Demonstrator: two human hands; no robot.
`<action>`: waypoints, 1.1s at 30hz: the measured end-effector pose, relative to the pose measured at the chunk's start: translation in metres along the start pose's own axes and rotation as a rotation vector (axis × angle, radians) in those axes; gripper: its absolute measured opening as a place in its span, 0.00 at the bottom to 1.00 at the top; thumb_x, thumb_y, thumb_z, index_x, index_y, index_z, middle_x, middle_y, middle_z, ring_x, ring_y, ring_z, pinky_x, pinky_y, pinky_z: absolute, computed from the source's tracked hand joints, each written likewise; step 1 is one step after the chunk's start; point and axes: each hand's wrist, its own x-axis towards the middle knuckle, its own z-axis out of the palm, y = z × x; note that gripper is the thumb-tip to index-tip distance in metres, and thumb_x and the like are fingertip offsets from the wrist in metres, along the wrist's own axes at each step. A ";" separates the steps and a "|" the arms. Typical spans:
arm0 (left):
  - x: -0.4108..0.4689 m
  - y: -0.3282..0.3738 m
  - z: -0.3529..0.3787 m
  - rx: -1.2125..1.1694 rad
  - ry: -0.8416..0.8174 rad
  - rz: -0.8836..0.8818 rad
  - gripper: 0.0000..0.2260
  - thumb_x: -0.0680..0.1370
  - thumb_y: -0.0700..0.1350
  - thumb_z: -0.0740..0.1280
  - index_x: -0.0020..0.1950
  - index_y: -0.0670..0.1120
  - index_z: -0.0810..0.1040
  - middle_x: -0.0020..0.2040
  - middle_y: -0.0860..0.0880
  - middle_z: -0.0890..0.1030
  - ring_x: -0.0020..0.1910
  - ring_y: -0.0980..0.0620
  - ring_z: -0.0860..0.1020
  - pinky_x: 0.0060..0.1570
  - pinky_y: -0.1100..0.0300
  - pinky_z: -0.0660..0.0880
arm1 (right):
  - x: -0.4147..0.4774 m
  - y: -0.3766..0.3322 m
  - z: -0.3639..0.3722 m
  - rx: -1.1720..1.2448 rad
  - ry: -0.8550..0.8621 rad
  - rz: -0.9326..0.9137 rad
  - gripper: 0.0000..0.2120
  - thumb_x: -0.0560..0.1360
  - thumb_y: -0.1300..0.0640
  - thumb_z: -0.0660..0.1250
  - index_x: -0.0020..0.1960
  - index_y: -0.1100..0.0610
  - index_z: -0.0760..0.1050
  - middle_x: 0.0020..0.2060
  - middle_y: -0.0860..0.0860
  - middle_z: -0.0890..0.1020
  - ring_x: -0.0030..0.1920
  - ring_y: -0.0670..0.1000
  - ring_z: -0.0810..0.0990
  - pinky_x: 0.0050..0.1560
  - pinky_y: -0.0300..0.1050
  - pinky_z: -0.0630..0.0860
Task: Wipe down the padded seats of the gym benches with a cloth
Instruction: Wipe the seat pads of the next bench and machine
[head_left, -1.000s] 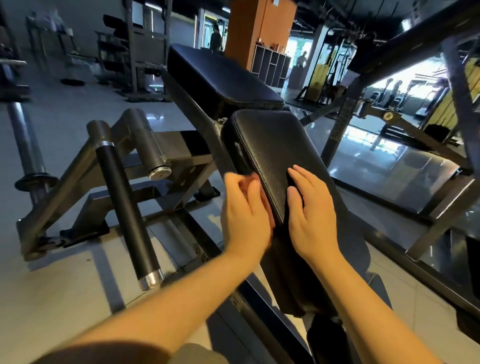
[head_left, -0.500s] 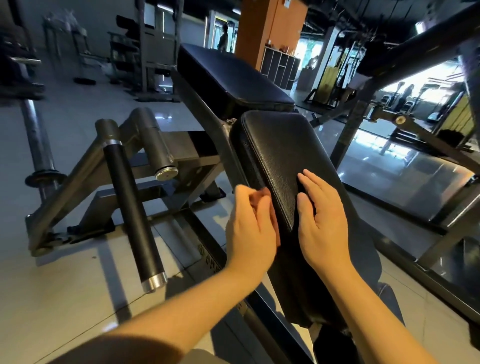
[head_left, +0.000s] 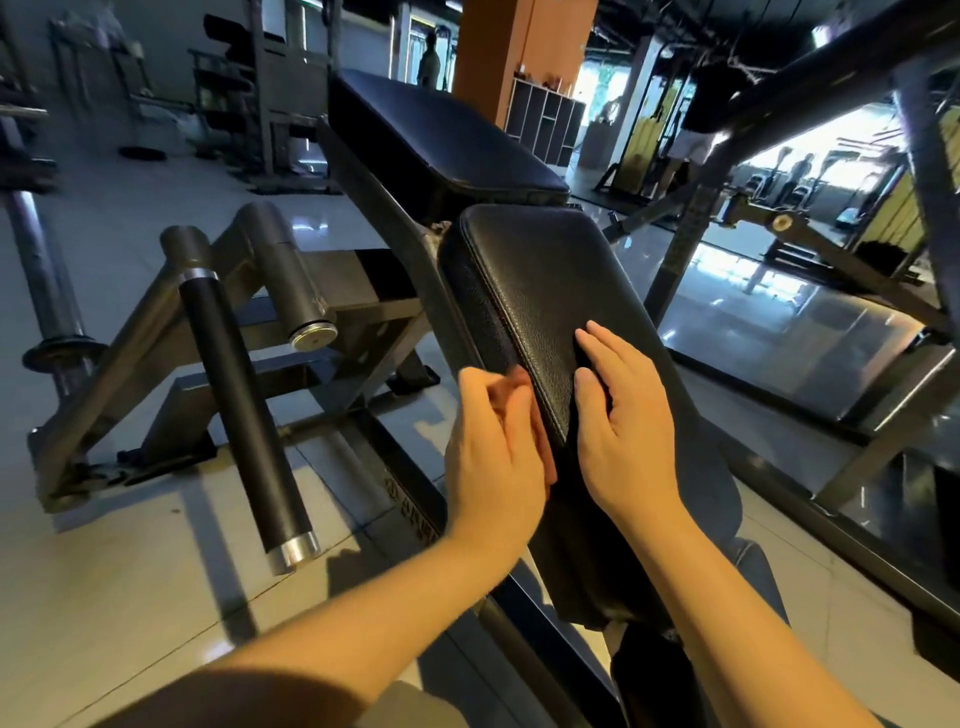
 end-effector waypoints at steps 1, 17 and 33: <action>0.003 -0.001 -0.002 0.019 -0.013 0.003 0.05 0.85 0.52 0.57 0.49 0.58 0.67 0.40 0.54 0.77 0.38 0.55 0.79 0.37 0.56 0.77 | 0.000 0.000 0.000 0.001 -0.001 0.000 0.22 0.83 0.49 0.55 0.75 0.50 0.72 0.73 0.43 0.73 0.74 0.42 0.67 0.76 0.53 0.65; 0.005 -0.005 -0.010 0.088 -0.068 0.092 0.05 0.84 0.54 0.56 0.50 0.56 0.67 0.40 0.55 0.76 0.40 0.56 0.78 0.36 0.64 0.73 | -0.001 0.001 0.000 0.028 0.007 0.003 0.22 0.83 0.49 0.56 0.74 0.50 0.72 0.73 0.43 0.73 0.74 0.42 0.67 0.76 0.54 0.65; 0.000 -0.013 -0.006 0.127 -0.080 0.144 0.05 0.84 0.55 0.55 0.52 0.56 0.66 0.42 0.55 0.76 0.41 0.57 0.78 0.37 0.66 0.72 | 0.000 0.000 0.001 0.026 0.002 0.010 0.22 0.82 0.49 0.56 0.74 0.50 0.72 0.73 0.44 0.73 0.74 0.43 0.67 0.76 0.55 0.65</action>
